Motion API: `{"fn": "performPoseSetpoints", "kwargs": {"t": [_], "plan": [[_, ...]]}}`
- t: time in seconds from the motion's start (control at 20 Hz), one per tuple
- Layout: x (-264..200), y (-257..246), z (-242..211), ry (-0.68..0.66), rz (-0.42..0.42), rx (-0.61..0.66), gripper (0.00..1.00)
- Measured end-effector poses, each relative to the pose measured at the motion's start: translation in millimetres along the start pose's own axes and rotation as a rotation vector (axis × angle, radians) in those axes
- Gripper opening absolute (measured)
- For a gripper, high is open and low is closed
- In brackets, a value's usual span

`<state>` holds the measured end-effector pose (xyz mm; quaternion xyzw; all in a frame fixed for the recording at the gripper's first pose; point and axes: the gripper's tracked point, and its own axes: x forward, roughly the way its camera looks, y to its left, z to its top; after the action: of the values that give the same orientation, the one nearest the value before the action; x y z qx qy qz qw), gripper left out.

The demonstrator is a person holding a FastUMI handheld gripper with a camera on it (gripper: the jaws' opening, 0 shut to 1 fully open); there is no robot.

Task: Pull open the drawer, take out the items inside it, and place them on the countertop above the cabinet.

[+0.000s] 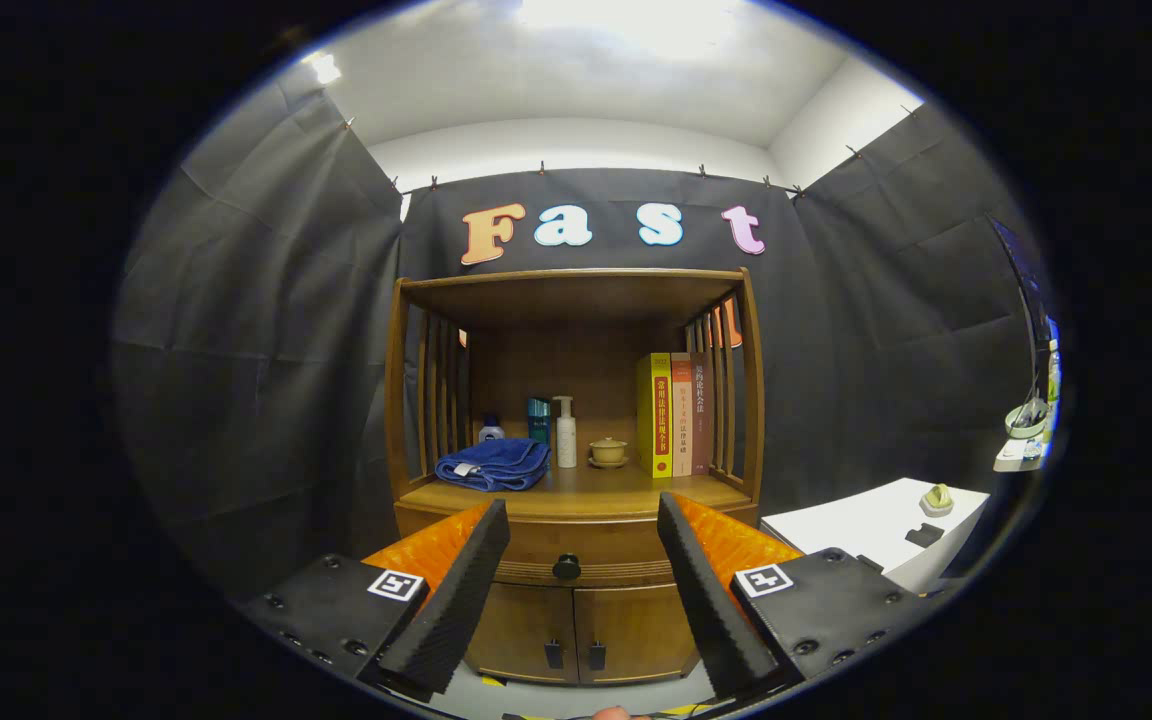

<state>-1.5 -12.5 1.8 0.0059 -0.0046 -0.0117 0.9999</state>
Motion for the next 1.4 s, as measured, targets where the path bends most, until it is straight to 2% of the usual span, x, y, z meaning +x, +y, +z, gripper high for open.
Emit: {"fn": "performPoseSetpoints", "kwargs": {"t": [0.3, 0.7, 1.05, 1.4], "plan": [[3, 1, -1, 0.002, 0.001, -0.003, 0.97], [44, 6, -7, -0.004, 0.025, -0.017, 0.97], [97, 24, -55, -0.004, 0.056, -0.051, 0.97], [149, 30, -128, 0.050, 0.057, -0.026, 0.97]]}}
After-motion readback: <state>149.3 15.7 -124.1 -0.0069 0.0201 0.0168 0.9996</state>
